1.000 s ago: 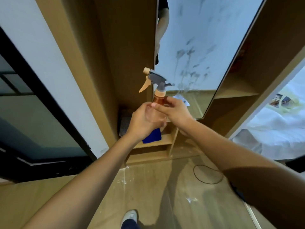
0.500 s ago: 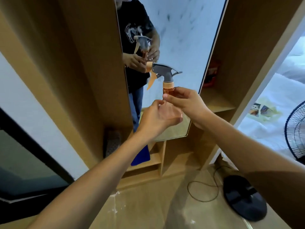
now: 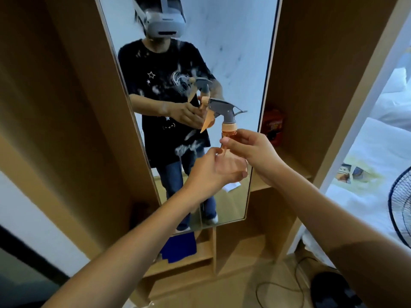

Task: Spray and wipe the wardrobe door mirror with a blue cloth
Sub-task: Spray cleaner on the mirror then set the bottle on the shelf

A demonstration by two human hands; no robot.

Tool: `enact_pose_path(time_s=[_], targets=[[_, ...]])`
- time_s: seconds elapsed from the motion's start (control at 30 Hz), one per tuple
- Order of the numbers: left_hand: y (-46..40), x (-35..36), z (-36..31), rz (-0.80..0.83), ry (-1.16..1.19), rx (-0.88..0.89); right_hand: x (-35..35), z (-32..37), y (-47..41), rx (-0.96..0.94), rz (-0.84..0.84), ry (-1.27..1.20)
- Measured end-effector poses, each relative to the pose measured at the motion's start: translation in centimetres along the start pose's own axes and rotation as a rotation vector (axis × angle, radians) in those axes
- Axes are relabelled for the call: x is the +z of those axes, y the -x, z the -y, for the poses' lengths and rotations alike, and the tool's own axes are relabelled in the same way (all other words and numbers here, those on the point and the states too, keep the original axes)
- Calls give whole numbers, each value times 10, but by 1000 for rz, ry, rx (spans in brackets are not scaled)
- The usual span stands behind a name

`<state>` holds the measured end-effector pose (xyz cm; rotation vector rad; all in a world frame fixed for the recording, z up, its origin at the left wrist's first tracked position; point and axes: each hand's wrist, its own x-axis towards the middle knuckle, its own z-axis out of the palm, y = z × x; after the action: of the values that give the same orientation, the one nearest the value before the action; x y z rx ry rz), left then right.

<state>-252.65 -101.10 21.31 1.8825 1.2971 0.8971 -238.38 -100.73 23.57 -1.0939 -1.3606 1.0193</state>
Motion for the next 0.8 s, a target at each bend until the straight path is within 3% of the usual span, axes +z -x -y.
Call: enact_pose_path(time_s=[0.13,0.3,0.47,0.8], targets=[[-13,5,-13,12,53,-32,-23,5,-16,-2,65,-25],[-27,-10,-41,-305,423,-66,-45,9,-31,-6,152,-39],[-41,-32,-73,-426,701,68,-53,8,-36,-6,214,-56],[-58,-34,-91,-516,702,124,-54,16,-39,-68,237,-89]])
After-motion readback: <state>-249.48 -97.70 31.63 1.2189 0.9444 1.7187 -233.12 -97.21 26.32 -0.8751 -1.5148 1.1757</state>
